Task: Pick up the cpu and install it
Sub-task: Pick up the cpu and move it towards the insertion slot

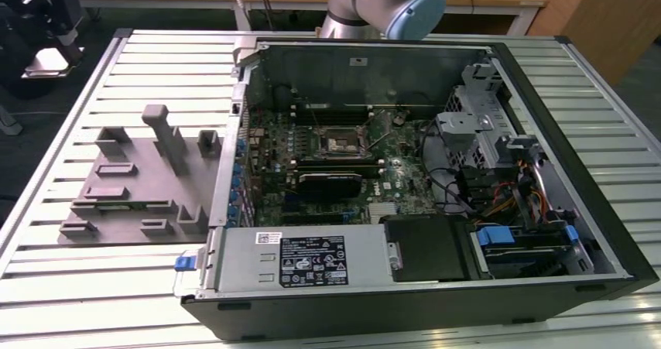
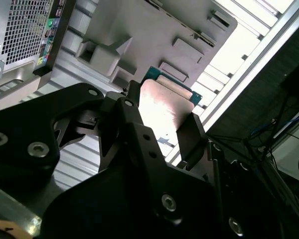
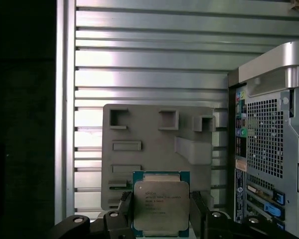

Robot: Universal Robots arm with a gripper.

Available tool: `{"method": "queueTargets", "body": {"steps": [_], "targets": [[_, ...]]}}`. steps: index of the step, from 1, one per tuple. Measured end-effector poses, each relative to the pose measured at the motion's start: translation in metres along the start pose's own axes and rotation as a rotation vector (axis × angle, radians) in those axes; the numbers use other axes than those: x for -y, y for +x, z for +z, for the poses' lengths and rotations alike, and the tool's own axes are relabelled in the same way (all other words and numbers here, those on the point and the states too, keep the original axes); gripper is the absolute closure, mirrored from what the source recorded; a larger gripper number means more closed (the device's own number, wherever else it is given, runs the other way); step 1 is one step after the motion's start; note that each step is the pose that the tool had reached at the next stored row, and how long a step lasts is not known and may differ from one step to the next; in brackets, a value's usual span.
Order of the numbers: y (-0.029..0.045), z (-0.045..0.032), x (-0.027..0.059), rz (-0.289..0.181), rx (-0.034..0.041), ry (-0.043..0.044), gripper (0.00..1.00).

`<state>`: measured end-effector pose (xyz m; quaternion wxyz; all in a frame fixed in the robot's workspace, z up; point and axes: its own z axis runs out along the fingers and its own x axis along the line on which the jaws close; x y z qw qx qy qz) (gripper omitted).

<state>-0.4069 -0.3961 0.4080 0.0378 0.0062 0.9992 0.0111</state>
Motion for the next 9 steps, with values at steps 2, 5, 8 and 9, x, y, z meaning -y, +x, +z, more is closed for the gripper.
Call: {"method": "queueTargets", "body": {"steps": [2, 5, 8, 9], "targets": [[-0.0022, 0.0002, -0.0001, 0.0, 0.0, 0.0, 0.46], [-0.0052, 0.0004, -0.0003, 0.0, 0.0, 0.0, 0.46], [-0.0083, 0.0006, -0.0004, 0.0, -0.0001, 0.0, 0.46], [-0.0094, 0.0007, -0.0005, 0.0, 0.0001, 0.0, 0.46]]}}
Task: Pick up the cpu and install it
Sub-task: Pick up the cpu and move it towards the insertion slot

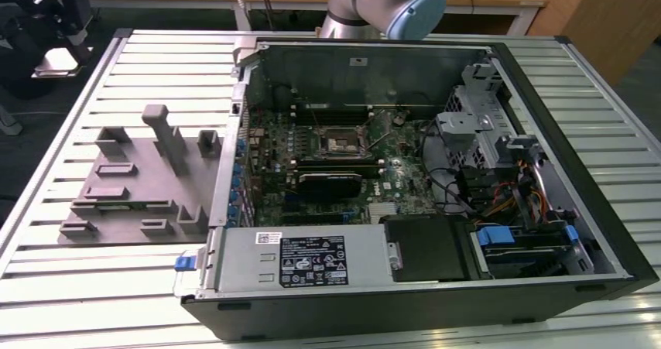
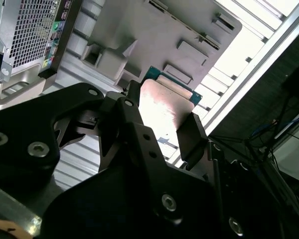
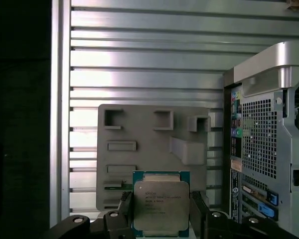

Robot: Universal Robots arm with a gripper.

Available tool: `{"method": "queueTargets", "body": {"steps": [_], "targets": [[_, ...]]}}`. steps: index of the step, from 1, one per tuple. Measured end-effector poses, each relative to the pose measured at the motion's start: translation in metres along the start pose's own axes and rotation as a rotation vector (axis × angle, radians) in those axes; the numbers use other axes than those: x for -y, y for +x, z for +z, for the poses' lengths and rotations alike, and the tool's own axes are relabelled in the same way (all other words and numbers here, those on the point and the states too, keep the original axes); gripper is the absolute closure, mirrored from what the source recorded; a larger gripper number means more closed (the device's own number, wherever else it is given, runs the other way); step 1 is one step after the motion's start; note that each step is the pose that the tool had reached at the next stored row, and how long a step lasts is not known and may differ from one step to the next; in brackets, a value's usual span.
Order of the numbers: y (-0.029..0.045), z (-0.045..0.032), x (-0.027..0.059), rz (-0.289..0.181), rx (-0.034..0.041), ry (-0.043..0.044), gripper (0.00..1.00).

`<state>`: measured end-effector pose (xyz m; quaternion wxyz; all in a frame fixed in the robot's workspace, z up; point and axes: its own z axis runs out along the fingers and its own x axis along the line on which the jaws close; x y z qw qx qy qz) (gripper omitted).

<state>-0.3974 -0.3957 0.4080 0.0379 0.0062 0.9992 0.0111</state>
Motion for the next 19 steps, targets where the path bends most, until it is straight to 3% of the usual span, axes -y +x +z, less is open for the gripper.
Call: {"method": "queueTargets", "body": {"steps": [19], "targets": [[-0.0188, 0.0014, -0.0008, 0.0, 0.0, 0.0, 0.46]]}}
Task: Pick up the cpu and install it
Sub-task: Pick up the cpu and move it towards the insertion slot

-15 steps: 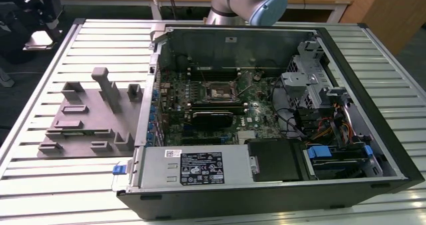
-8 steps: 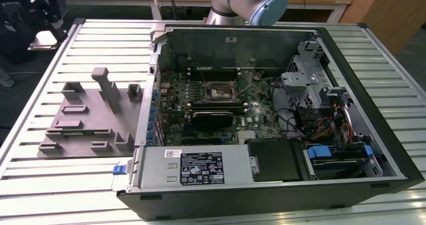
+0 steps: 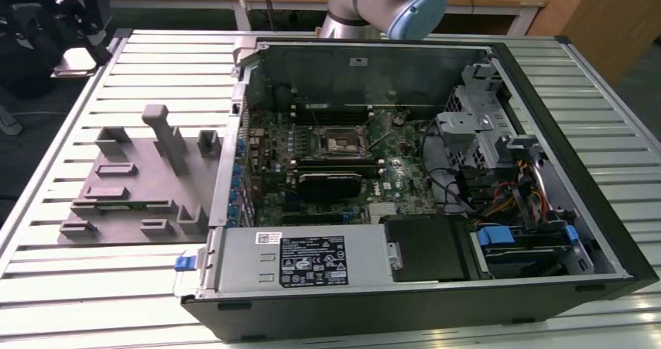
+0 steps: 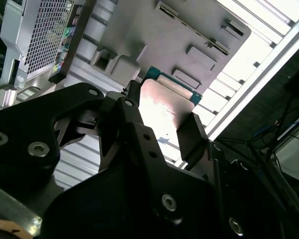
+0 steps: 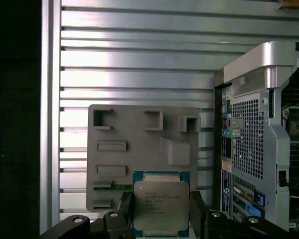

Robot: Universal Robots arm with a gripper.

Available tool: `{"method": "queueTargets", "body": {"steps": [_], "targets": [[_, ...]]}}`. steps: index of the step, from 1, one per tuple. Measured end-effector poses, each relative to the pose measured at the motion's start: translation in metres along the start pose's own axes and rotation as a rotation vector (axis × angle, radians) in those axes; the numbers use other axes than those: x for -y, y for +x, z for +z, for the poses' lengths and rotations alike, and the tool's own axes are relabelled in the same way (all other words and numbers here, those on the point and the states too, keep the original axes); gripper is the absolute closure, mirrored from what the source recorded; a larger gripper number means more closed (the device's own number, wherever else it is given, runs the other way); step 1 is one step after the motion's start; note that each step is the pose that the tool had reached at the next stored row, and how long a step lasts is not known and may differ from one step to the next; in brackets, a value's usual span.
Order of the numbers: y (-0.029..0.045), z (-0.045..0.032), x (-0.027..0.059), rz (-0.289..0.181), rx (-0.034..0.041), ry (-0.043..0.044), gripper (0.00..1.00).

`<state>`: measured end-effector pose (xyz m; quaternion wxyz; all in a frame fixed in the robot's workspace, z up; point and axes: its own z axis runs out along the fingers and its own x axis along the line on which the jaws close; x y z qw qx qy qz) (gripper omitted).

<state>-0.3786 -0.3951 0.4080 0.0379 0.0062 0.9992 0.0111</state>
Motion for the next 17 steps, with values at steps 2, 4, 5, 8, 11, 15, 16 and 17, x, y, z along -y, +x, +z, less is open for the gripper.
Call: {"method": "queueTargets", "body": {"steps": [2, 4, 5, 8, 11, 15, 16, 17], "targets": [[-0.0025, 0.0002, -0.0001, 0.0, 0.0, 0.0, 0.46], [-0.005, 0.0004, -0.0002, 0.0, 0.0, 0.0, 0.46], [-0.0063, 0.0005, -0.0003, 0.0, 0.0, 0.0, 0.46], [-0.0101, 0.0008, -0.0006, 0.0, 0.0, 0.0, 0.46], [-0.0139, 0.0011, -0.0008, 0.0, 0.0, 0.0, 0.46], [-0.0185, 0.0014, -0.001, 0.0, 0.0, 0.0, 0.46], [-0.0198, 0.0015, -0.001, 0.0, 0.0, 0.0, 0.46], [-0.0213, 0.0016, -0.0011, 0.0, 0.0, 0.0, 0.46]]}}
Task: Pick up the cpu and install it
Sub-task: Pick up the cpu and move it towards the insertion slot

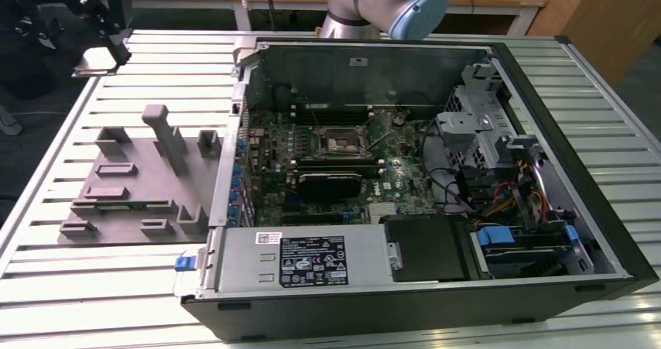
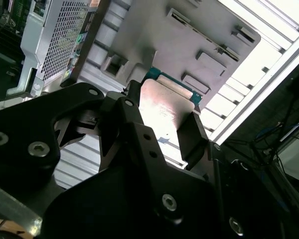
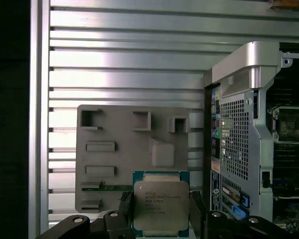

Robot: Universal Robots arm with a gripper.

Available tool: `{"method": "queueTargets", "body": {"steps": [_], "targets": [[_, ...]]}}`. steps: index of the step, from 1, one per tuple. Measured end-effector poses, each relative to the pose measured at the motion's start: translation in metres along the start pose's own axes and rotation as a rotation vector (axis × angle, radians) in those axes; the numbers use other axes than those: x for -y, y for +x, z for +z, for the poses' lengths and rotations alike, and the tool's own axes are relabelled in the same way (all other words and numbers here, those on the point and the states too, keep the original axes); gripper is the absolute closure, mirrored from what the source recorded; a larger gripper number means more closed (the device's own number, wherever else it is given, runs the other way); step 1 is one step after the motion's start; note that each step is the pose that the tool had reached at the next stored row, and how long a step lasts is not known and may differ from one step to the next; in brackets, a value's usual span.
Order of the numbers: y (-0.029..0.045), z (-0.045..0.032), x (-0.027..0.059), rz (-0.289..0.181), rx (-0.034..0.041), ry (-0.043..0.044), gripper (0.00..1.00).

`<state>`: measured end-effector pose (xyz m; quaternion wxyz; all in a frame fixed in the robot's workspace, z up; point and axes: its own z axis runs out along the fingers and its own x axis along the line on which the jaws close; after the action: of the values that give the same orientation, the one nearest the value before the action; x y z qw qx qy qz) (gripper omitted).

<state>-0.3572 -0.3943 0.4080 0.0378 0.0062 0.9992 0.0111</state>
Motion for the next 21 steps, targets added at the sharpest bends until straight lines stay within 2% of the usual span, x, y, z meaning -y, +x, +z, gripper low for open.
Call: {"method": "queueTargets", "body": {"steps": [21], "targets": [[-0.0291, 0.0022, -0.0013, 0.0, 0.0, 0.0, 0.46]]}}
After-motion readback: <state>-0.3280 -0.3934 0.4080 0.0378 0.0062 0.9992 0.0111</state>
